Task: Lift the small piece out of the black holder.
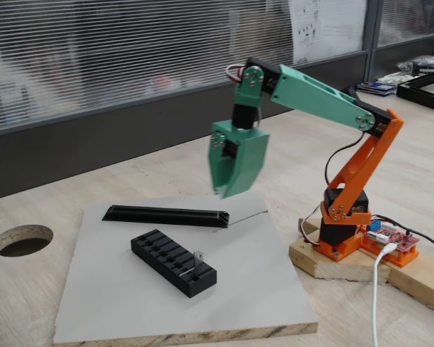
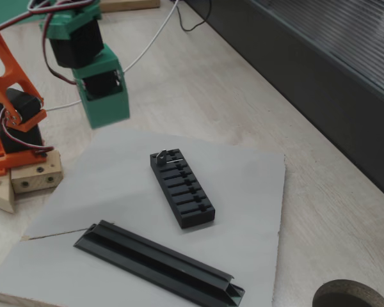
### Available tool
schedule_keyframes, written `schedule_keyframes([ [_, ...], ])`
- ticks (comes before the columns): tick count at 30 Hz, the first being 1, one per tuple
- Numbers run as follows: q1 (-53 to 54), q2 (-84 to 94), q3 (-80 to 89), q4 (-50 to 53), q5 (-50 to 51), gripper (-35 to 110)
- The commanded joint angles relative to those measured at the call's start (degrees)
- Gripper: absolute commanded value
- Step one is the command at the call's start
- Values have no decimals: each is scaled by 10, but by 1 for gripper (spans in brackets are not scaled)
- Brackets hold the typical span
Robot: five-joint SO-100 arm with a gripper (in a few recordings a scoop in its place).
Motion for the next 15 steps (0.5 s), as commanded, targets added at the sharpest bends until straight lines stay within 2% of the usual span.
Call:
schedule_keyframes([
  [1,-39,7,-6,-42,6,7],
  [7,-64,16,-4,-42,11,8],
  [15,-66,9,-4,-42,121,7],
])
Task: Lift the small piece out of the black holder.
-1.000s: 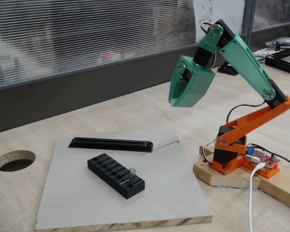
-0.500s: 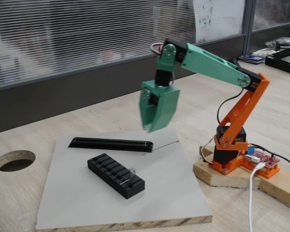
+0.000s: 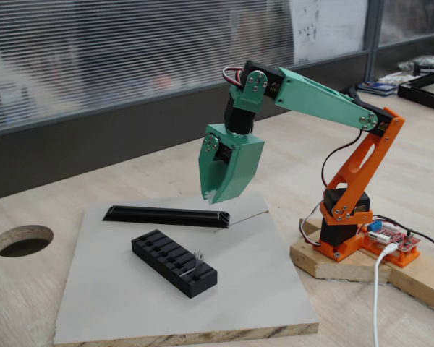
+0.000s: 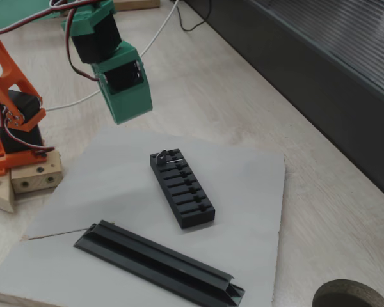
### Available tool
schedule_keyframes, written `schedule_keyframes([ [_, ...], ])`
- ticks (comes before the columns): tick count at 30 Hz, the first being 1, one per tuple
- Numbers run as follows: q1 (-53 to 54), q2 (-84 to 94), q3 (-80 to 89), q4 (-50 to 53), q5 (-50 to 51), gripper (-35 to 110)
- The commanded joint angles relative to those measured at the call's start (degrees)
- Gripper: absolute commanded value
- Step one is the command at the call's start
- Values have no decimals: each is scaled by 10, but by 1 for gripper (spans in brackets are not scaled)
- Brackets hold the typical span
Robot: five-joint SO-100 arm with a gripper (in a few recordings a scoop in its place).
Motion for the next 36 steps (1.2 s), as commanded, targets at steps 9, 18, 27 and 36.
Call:
schedule_keyframes([
  [9,-6,9,47,-1,36,7],
  [18,-6,9,89,-7,40,7],
  [27,-7,9,88,-10,42,8],
  [36,-62,7,90,-76,42,21],
])
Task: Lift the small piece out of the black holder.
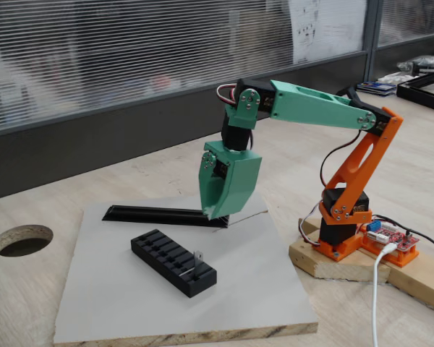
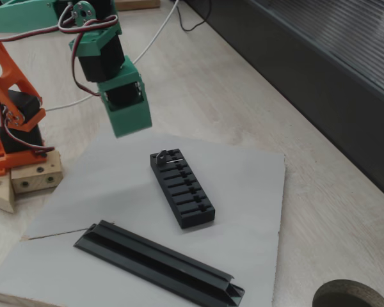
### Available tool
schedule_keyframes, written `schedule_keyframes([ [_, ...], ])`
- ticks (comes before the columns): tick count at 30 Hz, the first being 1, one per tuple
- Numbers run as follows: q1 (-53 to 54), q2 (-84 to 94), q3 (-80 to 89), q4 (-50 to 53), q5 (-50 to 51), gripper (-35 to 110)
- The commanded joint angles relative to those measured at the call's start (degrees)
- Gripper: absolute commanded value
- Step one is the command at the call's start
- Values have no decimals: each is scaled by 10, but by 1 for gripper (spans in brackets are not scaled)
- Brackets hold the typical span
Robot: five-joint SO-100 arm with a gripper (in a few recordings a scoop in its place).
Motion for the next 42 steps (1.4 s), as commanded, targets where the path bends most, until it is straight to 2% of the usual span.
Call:
schedule_keyframes([
  [1,-47,6,7,-18,11,24],
  [7,-55,-66,-3,-19,11,35],
  [36,-53,-159,-40,-20,14,36],
  [42,-54,-159,-36,-20,79,36],
])
